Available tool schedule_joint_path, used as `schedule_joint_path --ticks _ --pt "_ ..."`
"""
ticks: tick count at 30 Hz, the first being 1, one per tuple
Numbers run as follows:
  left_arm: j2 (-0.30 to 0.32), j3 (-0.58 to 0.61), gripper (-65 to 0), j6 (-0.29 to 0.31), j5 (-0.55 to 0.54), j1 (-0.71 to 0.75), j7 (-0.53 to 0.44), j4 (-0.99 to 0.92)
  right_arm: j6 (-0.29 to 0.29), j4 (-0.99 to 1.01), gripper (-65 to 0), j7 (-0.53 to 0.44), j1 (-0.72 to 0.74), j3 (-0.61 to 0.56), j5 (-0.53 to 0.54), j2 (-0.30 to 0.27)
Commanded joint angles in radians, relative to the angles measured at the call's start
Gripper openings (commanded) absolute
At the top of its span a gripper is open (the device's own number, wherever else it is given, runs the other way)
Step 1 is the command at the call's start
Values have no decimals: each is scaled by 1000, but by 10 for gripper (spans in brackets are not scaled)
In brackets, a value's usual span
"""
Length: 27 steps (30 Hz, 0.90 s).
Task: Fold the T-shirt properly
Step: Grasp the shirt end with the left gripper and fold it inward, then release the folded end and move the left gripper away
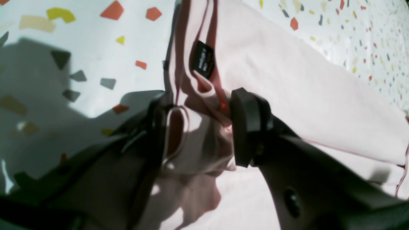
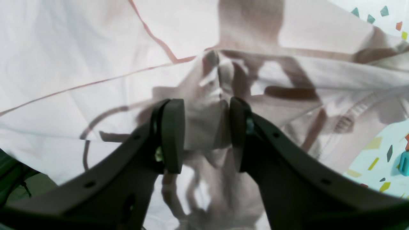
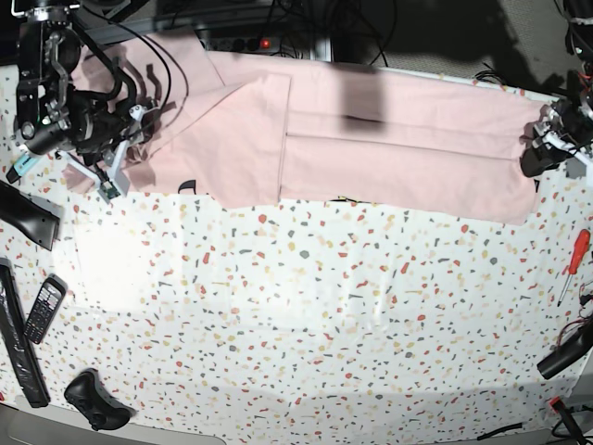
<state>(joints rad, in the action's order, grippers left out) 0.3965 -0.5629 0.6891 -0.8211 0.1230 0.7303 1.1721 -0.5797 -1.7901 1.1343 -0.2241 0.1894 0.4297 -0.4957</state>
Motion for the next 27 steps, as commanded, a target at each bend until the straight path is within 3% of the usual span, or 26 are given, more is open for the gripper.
schedule_joint_path --ticks 1,3,5,8,14,20,27 --pt "16 -3 -371 9 8 -10 -5 12 0 -15 -421 -8 11 8 9 -14" --pt "17 2 -395 9 8 -13 -5 12 0 -15 -421 -8 11 8 9 -14" --pt "17 11 -464 9 8 -13 -9 12 0 -15 -421 -8 11 8 9 -14" --pt "17 34 -644 9 8 -13 -26 12 0 -15 -421 -8 11 8 9 -14" --pt "26 43 -650 9 8 -12 -58 12 1 -15 -421 -9 11 8 9 -14" --pt "61 3 -650 9 8 -10 -159 12 3 -18 -421 -47 11 14 39 -14" --pt "95 -2 -650 9 9 -10 -176 12 2 -21 -421 -192 11 111 158 -14"
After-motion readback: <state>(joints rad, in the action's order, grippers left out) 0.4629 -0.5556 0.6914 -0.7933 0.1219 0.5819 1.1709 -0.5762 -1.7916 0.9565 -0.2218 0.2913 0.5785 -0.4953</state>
